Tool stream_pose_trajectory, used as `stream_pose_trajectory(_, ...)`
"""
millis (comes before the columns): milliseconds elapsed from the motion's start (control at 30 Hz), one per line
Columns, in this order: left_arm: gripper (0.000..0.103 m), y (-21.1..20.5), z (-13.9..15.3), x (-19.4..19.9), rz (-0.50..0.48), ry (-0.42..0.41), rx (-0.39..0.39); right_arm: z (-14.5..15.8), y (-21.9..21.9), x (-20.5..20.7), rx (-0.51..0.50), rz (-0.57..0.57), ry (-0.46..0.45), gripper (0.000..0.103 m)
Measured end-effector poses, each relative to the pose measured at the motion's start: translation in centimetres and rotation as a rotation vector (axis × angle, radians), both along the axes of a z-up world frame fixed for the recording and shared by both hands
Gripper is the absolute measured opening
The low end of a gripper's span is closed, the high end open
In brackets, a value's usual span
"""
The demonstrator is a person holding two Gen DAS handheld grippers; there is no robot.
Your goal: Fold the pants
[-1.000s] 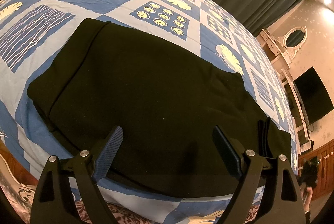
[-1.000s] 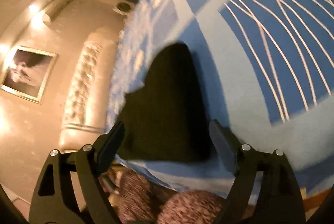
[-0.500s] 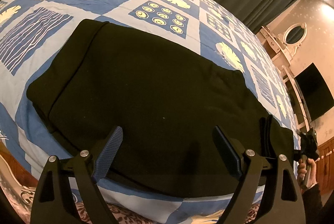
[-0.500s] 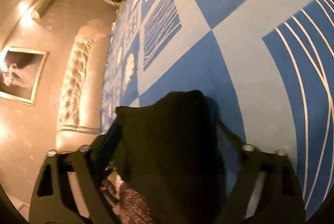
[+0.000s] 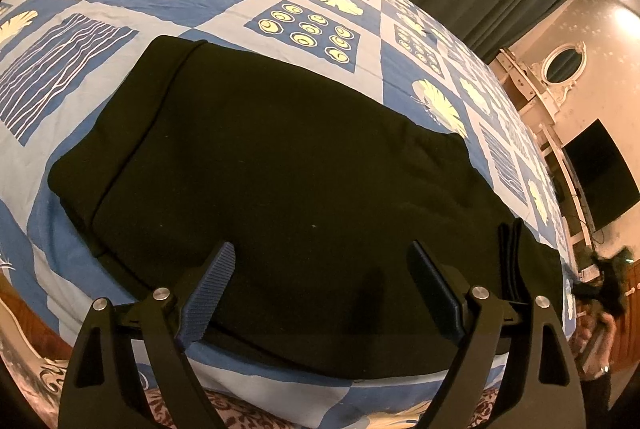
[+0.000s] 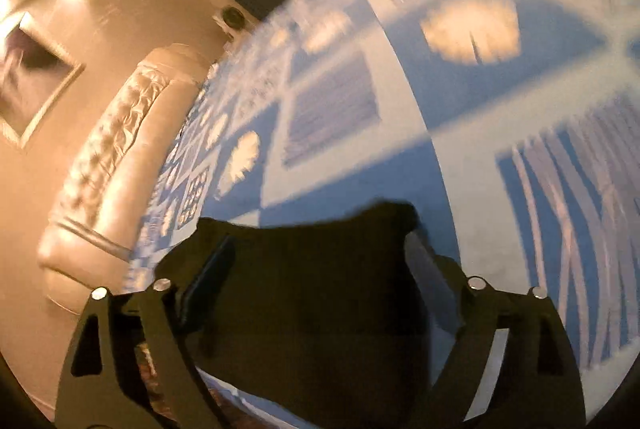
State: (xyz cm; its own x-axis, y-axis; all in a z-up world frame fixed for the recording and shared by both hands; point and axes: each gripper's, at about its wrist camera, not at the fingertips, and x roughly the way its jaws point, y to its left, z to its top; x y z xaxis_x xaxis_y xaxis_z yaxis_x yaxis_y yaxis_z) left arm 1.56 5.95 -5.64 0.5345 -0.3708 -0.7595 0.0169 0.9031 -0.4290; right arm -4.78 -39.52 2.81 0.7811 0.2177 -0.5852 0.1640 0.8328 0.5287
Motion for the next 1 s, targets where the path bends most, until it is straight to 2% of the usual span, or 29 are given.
stream_pose_trajectory(67,0.087,0.0,0.0,0.0,0.001,0.001,-0.001,3.2,2.5,-2.2,-0.157,-0.073,-0.116,0.101)
stream_pose_trajectory(100,0.087,0.0,0.0,0.0,0.001,0.0,-0.001,4.7,3.9,-3.7,-0.23,-0.142,-0.215,0.101)
stream_pose_trajectory(167,0.087,0.0,0.0,0.0,-0.002,-0.001,0.002,5.6,4.4,-5.0,-0.251,-0.223,-0.298,0.101)
stream_pose_trajectory(200,0.087,0.0,0.0,0.0,-0.003,-0.001,0.003,5.4,4.1,-5.3,-0.228,-0.244,-0.287,0.101)
stream_pose_trajectory(233,0.087,0.1,0.2,-0.1,-0.005,-0.002,0.0,5.1,3.4,-4.8,-0.199,-0.267,-0.234,0.101)
stream_pose_trajectory(300,0.087,0.4,0.6,-0.1,-0.007,-0.004,-0.01,4.8,2.7,-4.5,-0.201,-0.296,-0.173,0.101)
stream_pose_trajectory(367,0.087,1.3,1.3,-0.3,0.002,-0.014,-0.021,5.5,3.0,-6.2,-0.262,-0.374,-0.221,0.101)
stream_pose_trajectory(467,0.087,3.1,2.7,-0.2,0.008,-0.054,-0.013,8.1,6.8,-8.3,-0.559,-0.424,-0.403,0.101)
stream_pose_trajectory(500,0.087,3.9,3.1,-0.1,0.015,-0.068,-0.002,8.5,7.3,-8.2,-0.617,-0.432,-0.407,0.101)
stream_pose_trajectory(567,0.087,6.1,3.7,0.3,0.032,-0.092,0.007,8.4,7.6,-7.5,-0.583,-0.332,-0.364,0.101)
stream_pose_trajectory(700,0.087,10.9,3.3,1.9,0.06,-0.096,-0.044,6.4,8.5,-6.4,-0.537,-0.266,-0.286,0.101)
stream_pose_trajectory(800,0.087,13.9,1.9,3.6,0.054,-0.042,-0.098,5.7,10.3,-5.7,-0.544,-0.217,-0.23,0.101)
stream_pose_trajectory(867,0.087,15.3,0.3,4.7,0.028,0.02,-0.181,5.2,11.5,-5.4,-0.536,-0.172,-0.206,0.101)
stream_pose_trajectory(933,0.087,15.8,-1.0,5.6,0.002,0.077,-0.248,4.5,12.6,-5.1,-0.499,-0.134,-0.194,0.101)
stream_pose_trajectory(1000,0.087,15.7,-1.8,6.5,-0.024,0.102,-0.273,3.6,13.4,-4.6,-0.464,-0.101,-0.179,0.101)
